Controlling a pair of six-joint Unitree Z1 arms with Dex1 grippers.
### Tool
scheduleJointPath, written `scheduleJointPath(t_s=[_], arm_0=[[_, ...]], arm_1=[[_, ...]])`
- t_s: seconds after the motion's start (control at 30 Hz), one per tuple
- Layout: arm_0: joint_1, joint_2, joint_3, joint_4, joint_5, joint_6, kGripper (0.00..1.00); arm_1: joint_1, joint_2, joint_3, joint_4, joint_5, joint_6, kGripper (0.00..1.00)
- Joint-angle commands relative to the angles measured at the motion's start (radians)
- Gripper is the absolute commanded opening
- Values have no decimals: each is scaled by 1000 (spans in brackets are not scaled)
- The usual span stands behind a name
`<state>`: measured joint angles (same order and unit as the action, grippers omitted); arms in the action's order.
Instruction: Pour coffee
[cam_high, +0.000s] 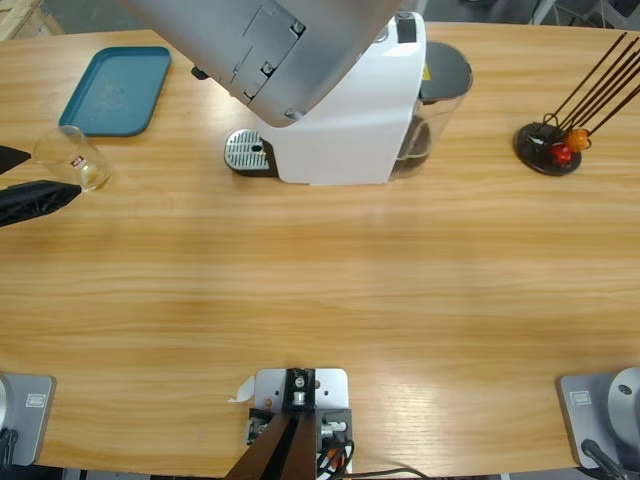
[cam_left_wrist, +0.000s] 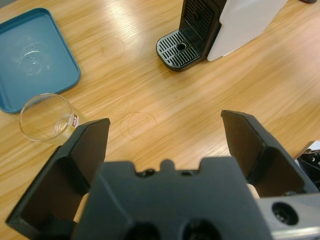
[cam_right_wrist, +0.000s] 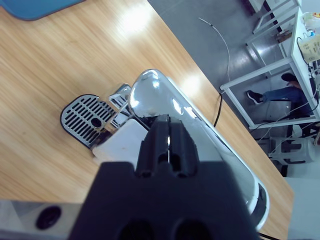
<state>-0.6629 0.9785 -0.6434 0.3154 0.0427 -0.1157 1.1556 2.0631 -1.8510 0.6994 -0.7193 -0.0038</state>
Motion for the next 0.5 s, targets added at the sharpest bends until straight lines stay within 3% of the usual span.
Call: scheduleJointPath(t_s=[0.03, 0.2, 0.23, 0.3, 0.37, 0.4, 0.5], arm_0=[[-6, -18, 39, -12, -9, -7, 959], [-6, 11, 36, -16, -11, -7, 959], [-6, 17, 36, -17, -13, -7, 959], [-6, 35, 33, -19, -16, -7, 964], [-6, 49, 29, -19, -21, -7, 964], [-6, 52, 29, -19, -21, -7, 965], [-6, 62, 28, -21, -21, -7, 968]], arm_1=[[-16, 93, 42, 2, 5, 13, 0], [-50, -56, -11, 84, -4, 28, 10], [-60, -86, -35, 142, 45, 45, 279], [-71, -136, -43, 204, 131, 76, 704], [-74, -169, -46, 267, 202, 110, 941], [-75, -185, -43, 296, 233, 134, 996], [-76, -235, -30, 356, 325, 175, 1000]])
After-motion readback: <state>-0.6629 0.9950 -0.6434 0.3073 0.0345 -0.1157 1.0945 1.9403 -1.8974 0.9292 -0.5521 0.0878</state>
